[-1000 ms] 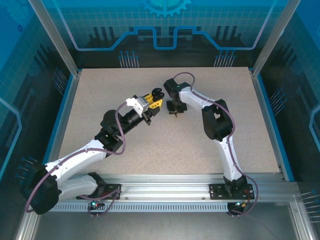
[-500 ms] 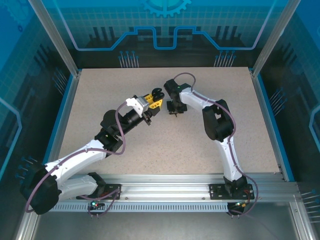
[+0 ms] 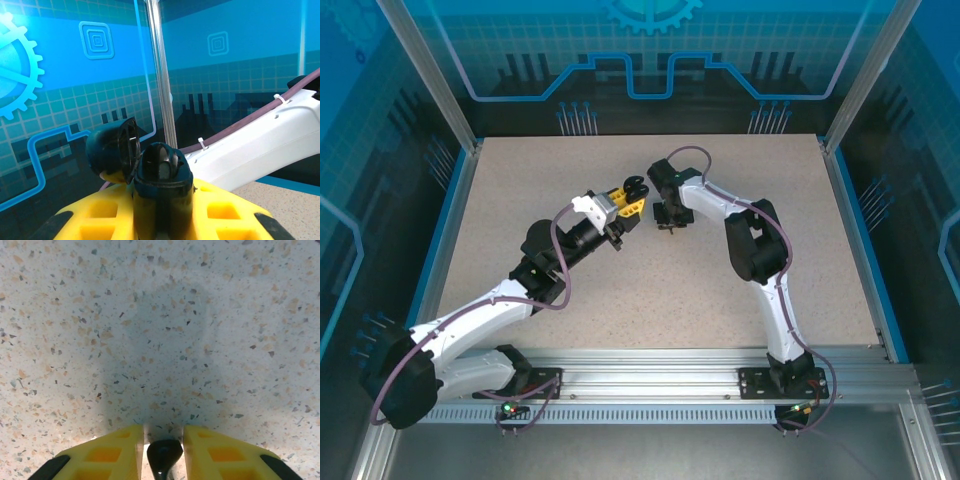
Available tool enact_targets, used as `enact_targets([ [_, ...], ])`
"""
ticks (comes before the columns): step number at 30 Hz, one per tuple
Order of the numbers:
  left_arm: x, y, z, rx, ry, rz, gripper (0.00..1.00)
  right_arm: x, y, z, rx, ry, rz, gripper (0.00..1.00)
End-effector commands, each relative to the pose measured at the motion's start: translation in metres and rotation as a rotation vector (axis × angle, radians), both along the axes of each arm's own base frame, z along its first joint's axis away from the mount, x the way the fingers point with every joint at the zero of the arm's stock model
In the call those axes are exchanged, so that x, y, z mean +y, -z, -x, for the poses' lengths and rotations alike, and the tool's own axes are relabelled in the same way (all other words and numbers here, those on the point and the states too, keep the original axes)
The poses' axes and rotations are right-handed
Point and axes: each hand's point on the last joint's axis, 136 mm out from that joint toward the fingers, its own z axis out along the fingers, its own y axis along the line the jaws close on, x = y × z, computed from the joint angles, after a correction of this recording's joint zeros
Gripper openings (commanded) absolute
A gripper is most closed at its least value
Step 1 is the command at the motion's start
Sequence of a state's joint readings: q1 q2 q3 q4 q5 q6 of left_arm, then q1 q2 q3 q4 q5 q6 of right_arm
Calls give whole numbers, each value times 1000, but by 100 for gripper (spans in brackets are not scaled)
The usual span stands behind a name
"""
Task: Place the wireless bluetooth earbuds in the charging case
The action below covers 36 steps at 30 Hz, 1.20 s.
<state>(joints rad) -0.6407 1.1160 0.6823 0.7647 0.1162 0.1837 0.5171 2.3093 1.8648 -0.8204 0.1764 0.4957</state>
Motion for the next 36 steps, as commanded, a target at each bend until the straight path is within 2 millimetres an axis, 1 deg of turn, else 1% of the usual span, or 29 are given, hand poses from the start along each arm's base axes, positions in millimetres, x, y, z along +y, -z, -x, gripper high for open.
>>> enact_targets([
  [1,1,-13,3,-33,-1,21,0,-5,7,24,77,-7,34,25],
  [5,0,-13,3,-32,0,21,0,-5,7,25,75,-5,27,14],
  [8,1,-14,4,-33,2,22,0,-4,-1,24,51,3,4,14],
  [11,1,-15,4,-35,2,23,0,-3,-18,22,8,12,-29,13],
  [17,0,-14,4,-29,7,21,0,-5,-66,21,-96,24,-100,13],
  [20,0,-14,4,-29,6,20,0,-8,-96,24,-160,30,-147,13],
  [23,-1,-13,5,-29,11,19,0,-13,-133,29,-236,34,-200,12],
  [26,-1,-12,6,-29,19,14,0,-19,-178,35,-335,35,-258,13],
  [29,-3,-9,7,-28,32,6,0,-25,-229,44,-455,29,-329,13],
  [31,-5,-8,9,-29,46,0,0,-29,-265,53,-541,18,-380,13],
  [34,-8,-6,10,-22,61,-2,0,-34,-313,67,-655,4,-456,14],
  [36,-9,-5,10,-15,70,3,0,-35,-341,78,-716,-15,-509,14],
])
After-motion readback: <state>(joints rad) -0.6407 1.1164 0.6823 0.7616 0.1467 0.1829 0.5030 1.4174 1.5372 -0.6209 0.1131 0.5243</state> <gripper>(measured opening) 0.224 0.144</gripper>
